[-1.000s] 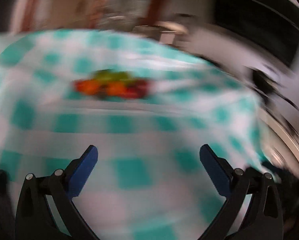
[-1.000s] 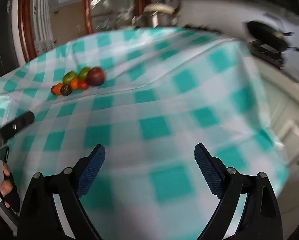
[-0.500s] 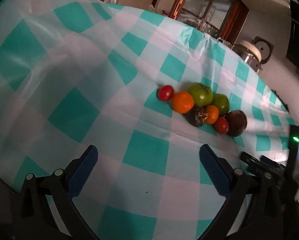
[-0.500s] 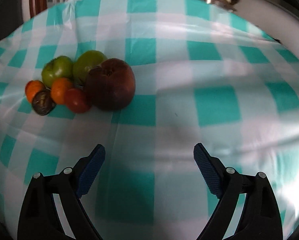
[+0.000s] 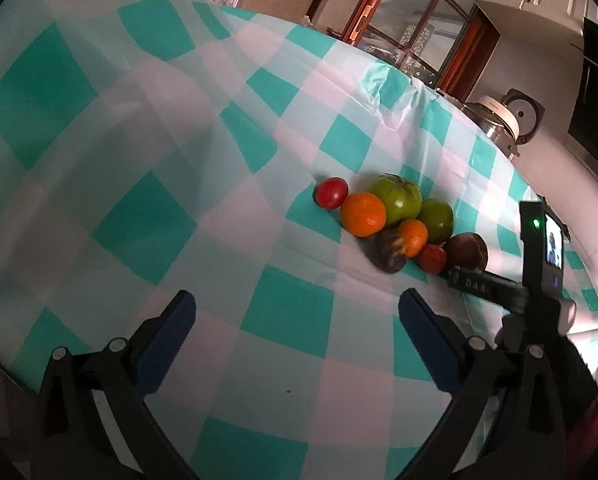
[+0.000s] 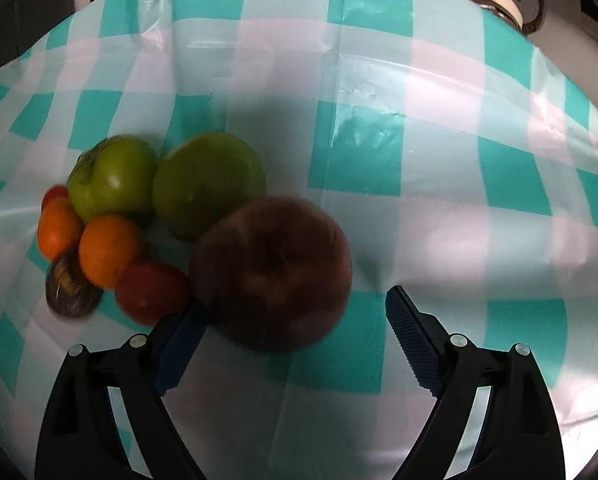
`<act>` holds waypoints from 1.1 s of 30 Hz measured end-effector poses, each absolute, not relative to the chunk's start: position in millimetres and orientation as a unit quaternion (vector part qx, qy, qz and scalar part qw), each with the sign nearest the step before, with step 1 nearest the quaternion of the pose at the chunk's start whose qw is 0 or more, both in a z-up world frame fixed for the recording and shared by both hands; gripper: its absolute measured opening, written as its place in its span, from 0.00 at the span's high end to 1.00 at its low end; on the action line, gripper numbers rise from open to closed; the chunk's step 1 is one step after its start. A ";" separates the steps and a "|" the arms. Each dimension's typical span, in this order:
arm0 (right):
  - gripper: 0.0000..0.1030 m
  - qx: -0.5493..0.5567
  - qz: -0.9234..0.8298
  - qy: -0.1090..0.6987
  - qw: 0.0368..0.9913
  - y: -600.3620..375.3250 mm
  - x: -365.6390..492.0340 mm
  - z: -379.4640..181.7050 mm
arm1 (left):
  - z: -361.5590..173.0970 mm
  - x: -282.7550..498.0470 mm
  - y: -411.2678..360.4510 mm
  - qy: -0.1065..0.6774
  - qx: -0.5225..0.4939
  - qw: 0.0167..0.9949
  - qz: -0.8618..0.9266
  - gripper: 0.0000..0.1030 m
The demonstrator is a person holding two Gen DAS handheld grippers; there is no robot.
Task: Organize fruits
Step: 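Move both open tools back to the fruit pile, then grasp the large red apple with the right tool while the left grasps a dark fruit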
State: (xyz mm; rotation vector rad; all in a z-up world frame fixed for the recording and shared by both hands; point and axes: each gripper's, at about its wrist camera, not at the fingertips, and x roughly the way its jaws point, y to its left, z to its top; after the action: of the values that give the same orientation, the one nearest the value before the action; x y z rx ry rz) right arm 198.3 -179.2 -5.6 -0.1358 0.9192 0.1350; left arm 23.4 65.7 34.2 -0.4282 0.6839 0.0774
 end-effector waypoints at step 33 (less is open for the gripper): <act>0.39 0.194 0.095 0.397 0.892 -260.5 49.7 11.0 | 26.1 99.4 -26.4 0.406 -0.083 0.910 -0.013 0.61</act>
State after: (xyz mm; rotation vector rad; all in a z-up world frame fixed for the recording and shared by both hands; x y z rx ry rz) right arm 49.7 -260.5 11.0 0.4018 0.8243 0.1975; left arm 99.4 -26.4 26.1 -0.1720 0.8370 -0.0258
